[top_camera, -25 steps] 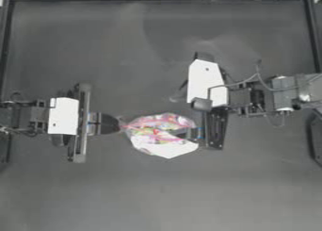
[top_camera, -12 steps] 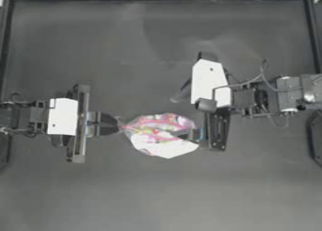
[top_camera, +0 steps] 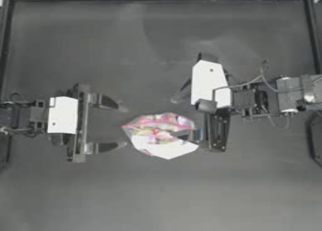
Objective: Put candy in bag
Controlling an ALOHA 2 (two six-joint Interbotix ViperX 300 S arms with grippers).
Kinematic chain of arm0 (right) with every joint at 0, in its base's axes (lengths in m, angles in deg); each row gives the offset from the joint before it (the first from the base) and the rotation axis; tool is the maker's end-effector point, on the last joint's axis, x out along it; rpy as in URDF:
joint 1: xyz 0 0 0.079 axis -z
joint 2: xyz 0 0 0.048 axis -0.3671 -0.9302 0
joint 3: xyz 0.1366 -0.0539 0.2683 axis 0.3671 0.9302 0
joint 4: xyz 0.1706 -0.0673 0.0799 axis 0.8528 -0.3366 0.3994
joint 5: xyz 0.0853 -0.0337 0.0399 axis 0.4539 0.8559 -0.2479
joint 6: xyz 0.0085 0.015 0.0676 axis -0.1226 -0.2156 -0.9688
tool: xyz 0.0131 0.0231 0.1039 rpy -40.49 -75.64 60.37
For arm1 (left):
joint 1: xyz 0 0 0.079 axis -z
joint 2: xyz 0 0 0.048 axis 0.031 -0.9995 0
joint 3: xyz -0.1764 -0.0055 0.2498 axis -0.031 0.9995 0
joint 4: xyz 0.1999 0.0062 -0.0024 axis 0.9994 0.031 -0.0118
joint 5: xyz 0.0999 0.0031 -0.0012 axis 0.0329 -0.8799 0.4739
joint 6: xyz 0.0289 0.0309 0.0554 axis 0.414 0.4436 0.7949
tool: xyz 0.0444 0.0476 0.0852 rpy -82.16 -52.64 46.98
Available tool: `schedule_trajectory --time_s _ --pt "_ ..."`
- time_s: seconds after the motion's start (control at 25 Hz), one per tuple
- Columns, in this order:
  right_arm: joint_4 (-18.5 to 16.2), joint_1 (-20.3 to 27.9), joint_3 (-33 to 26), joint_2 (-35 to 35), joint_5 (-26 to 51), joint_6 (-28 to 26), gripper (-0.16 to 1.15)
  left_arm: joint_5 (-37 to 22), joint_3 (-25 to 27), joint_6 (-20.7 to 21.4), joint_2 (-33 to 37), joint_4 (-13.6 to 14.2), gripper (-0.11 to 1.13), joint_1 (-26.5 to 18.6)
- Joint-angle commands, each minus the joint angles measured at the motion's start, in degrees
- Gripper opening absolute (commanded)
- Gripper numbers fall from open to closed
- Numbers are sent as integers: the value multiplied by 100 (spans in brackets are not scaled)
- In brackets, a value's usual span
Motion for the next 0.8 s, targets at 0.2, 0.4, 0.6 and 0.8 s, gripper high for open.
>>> schedule_trajectory --time_s 0.2,0.4,0.6,0.8 --pt "-70 -9 -18 167 -62 26 101 -9 -158 -9 246 -105 101 -9" --pt "-70 -9 229 369 -334 18 101 -246 -158 -9 562 -132 101 -9" --pt "-79 -9 527 677 -580 0 101 -580 -132 -26 984 -132 101 -18" --pt "-97 -9 888 1099 -773 -26 101 -782 -79 -35 1406 -167 101 -9"
